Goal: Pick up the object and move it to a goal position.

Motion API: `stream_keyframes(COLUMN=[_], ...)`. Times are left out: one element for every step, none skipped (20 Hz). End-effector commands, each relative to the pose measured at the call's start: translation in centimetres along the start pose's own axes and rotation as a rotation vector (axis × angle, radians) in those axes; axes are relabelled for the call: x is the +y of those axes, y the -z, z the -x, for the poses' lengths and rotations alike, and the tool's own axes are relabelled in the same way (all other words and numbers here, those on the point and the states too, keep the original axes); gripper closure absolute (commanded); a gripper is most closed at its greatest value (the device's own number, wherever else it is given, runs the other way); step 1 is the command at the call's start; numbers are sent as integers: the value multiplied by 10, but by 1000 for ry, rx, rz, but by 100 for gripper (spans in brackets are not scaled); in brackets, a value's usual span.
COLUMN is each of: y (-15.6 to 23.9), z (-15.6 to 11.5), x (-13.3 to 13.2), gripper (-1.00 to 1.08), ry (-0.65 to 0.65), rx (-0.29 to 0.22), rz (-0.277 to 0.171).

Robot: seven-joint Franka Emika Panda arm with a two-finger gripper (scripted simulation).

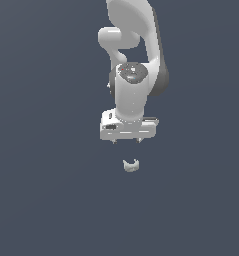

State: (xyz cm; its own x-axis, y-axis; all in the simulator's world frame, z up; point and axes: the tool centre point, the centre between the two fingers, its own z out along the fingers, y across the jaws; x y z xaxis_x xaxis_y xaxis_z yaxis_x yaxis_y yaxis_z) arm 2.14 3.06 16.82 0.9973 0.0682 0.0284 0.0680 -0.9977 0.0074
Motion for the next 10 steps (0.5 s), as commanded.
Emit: stream_keyframes(y=[-11, -16, -22, -28, -35, -40, -46, -51, -56, -60], z=[-6, -8, -11, -14, -17, -20, -22, -24, -26, -28], x=[-3, -5, -7, -9, -10, -12, -14, -15, -17, -18], gripper=[-92, -92, -92, -92, -92, -92, -92, -92, -92, -92], ry=[11, 17, 22, 29, 35, 40, 45, 50, 54, 58], rx=[-5, -7, -9, -11, -13, -15, -17, -19, -21, -22], rz=[-1, -1, -2, -2, -3, -4, -4, -5, -5, -6])
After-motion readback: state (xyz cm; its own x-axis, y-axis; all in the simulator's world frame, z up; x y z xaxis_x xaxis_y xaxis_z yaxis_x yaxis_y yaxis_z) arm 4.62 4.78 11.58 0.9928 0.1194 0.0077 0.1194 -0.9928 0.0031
